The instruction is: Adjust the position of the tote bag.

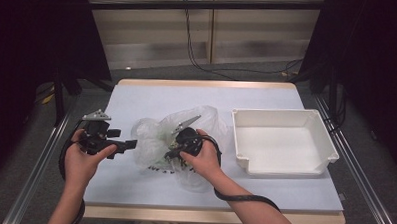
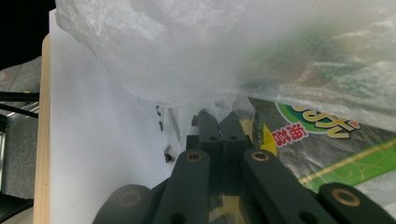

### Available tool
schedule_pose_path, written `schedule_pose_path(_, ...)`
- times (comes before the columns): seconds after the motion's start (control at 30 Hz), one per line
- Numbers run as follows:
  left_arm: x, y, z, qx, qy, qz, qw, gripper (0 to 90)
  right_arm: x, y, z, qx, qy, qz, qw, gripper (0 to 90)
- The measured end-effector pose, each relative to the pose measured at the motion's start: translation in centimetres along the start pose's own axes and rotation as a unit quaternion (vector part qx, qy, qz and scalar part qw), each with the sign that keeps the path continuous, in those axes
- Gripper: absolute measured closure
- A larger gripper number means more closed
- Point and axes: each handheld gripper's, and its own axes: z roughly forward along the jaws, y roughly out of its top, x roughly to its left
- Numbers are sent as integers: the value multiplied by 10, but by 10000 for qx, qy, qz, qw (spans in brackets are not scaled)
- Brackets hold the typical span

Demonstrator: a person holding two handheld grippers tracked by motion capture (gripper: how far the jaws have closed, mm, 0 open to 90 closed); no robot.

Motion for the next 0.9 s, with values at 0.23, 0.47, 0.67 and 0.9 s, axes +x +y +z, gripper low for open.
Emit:
schedule_pose_path(0.23, -9, 15, 7, -60, -94, 190, 9998, 179, 2, 0, 2, 5, 15, -25, 10000, 900)
schedule_pose_path(0.47, -16, 31, 22, 23, -125, 291, 9995, 202, 4, 0, 5, 13, 48, -105, 9999, 900)
schedule_pose_path(0.67, -11, 40, 38, 268, 33, 335, 9991, 528, 12, -2, 9, 66, 111, -325, 9994, 900)
schedule_pose_path(0.9, 2, 50, 53, 607, 31, -53, 9981, 893, 24, -7, 14, 115, 265, -530, 9982, 900)
